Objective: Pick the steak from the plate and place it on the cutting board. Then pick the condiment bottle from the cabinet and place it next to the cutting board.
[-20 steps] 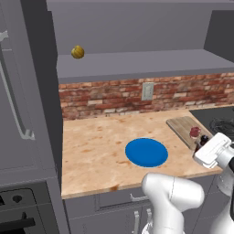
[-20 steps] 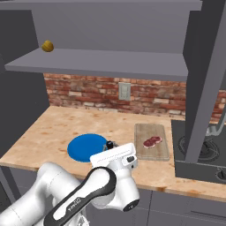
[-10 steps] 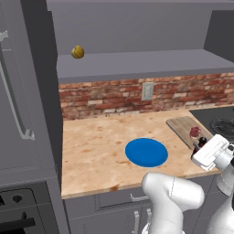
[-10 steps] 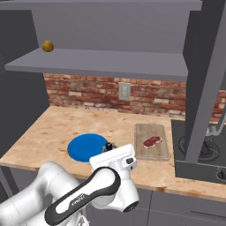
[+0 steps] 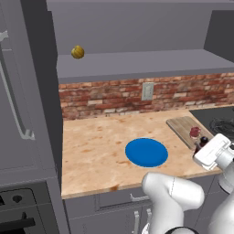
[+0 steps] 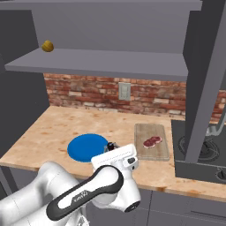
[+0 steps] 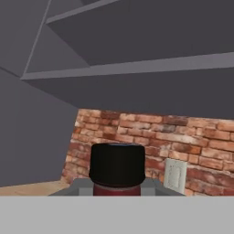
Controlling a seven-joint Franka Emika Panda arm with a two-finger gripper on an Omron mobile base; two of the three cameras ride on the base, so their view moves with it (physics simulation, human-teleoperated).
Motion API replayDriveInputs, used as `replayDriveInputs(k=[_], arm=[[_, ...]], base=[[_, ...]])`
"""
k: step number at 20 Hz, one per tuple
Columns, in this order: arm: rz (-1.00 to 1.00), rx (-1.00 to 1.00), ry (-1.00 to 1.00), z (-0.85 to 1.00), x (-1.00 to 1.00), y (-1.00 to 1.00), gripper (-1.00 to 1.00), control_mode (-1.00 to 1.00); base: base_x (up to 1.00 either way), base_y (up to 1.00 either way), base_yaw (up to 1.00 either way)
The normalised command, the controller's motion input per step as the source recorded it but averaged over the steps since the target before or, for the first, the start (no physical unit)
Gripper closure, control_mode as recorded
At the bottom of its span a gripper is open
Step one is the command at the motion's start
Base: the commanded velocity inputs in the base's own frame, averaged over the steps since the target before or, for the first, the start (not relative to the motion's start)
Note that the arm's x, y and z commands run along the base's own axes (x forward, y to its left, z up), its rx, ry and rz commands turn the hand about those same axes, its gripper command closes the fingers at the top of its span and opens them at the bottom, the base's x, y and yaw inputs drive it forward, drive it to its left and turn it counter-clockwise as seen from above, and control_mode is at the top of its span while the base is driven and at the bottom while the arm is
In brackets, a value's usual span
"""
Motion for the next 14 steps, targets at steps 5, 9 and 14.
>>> replayDriveInputs(k=[5, 9, 14], arm=[[0.0, -0.02, 0.0, 0.0, 0.01, -0.17, 1.0, -1.0], [0.0, -0.02, 0.0, -0.05, 0.05, -0.15, 1.0, -1.0], [0.0, -0.02, 0.0, -0.12, 0.07, -0.12, 1.0, -1.0]], base=[[0.0, 0.0, 0.0], [0.0, 0.0, 0.0], [0.0, 0.0, 0.0]])
